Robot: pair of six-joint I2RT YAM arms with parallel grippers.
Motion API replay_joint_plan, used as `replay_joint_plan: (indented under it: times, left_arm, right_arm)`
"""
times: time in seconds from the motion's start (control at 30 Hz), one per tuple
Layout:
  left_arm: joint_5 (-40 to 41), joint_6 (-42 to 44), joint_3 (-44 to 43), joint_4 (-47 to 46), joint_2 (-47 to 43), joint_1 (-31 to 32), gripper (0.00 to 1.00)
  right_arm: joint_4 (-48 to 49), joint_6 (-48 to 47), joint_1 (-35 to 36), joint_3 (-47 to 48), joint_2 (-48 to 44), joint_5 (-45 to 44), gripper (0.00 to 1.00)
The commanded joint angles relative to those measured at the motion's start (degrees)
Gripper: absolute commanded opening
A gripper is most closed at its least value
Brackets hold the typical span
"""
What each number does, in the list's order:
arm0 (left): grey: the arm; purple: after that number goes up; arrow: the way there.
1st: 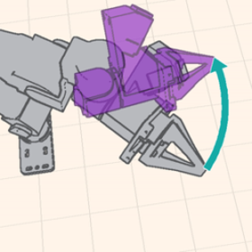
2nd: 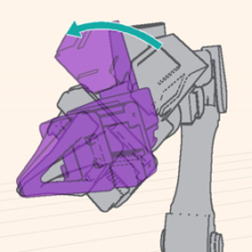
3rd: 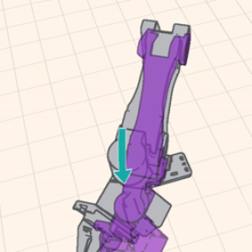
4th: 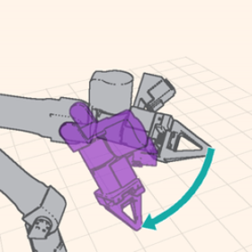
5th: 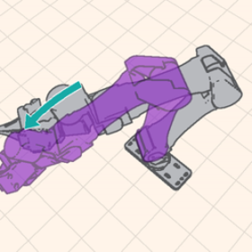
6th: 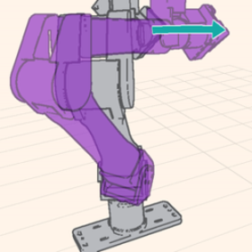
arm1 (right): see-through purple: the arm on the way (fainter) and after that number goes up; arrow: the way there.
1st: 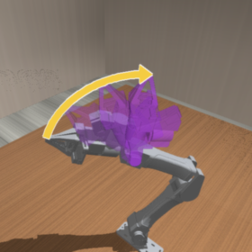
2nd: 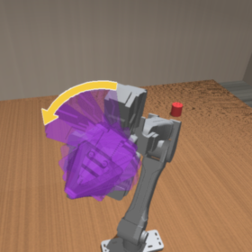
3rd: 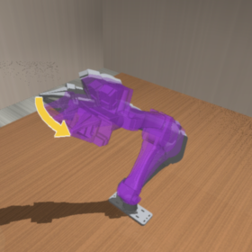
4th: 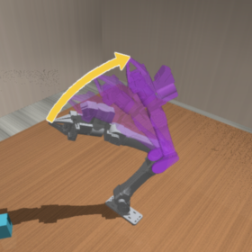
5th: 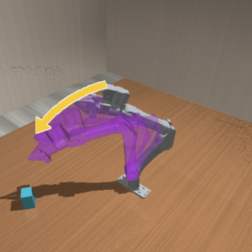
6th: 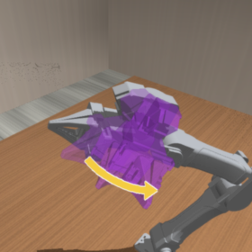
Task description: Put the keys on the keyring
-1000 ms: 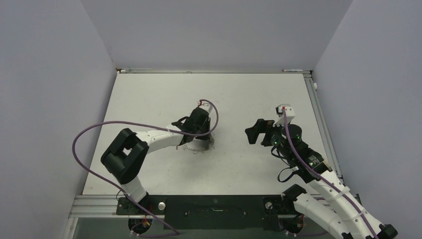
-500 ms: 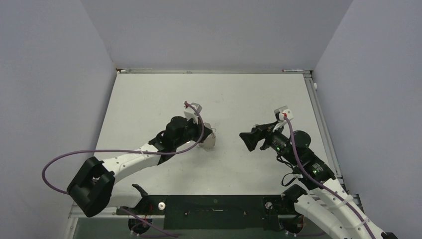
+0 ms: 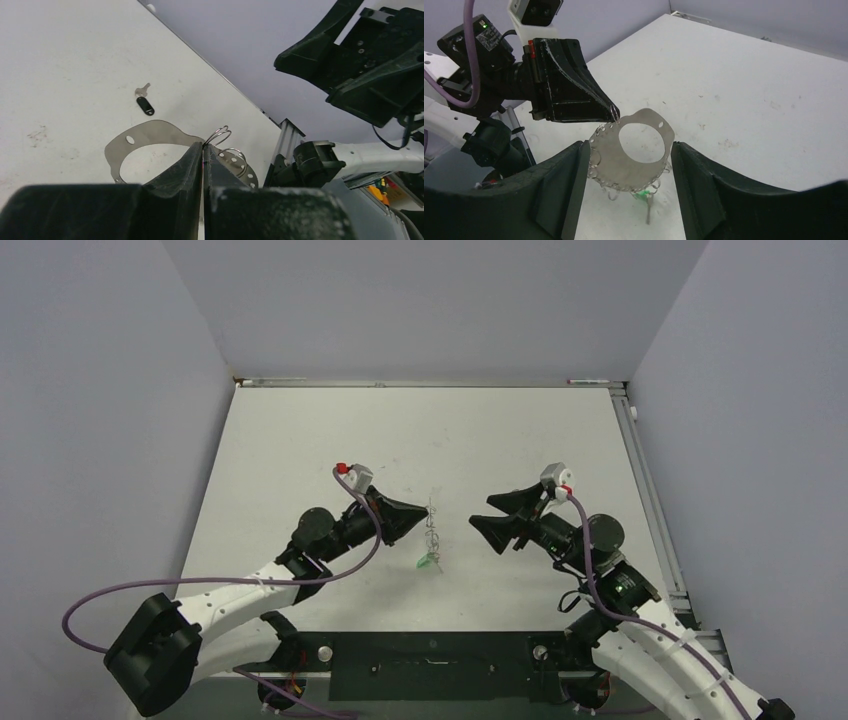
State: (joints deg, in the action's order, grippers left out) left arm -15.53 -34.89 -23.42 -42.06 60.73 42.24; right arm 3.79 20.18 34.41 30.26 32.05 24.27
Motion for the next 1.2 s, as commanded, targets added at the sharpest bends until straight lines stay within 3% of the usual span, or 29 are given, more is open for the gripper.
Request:
replay_joint_plan:
  times: [0.0, 0.1, 0.23, 0.6, 0.73, 0.83, 1.03, 1.17]
  left_arm:
    - [-3.9, -5.0, 2.7, -16.5, -2.3, 0.2, 0.00]
    - [-4.2, -7.9, 4.4, -22.3, -1.8, 0.2, 0.00]
    - [-3.8, -12.3, 5.2, -27.1, -0.6, 0.2, 0.00]
    - [-3.1, -18.7, 7.3, -32.0, -1.6, 0.4, 0.00]
    - [-2.5, -18.3, 8.1, -30.9, -3.7, 0.4, 0.00]
    - [-2.2, -17.5, 8.3, -28.2, -5.9, 0.4, 0.00]
    - [-4.0, -18.5, 8.3, -28.9, -6.6, 0.5, 0.00]
    - [-5.0, -19.8, 8.0, -30.2, -6.2, 0.4, 0.00]
  right_arm:
    - [9.7, -2.0, 1.8, -0.5, 0.2, 3.0, 0.59]
    - [11.7, -2.2, 3.6, -0.8, 2.0, 2.7, 0.51]
    - [13.9, -4.3, 8.8, -1.3, 5.3, 0.1, 0.49]
    - [21.0, -22.4, 31.8, -3.3, 10.7, -21.4, 0.43]
    - [25.0, -23.5, 33.0, -4.4, 8.3, -18.9, 0.43]
    - [22.4, -23.8, 33.0, -3.3, 6.4, -18.6, 0.46]
    - [21.9, -25.7, 32.9, -3.3, 4.1, -24.8, 0.49]
    - [23.8, -27.6, 33.0, -3.2, 5.1, -27.1, 0.46]
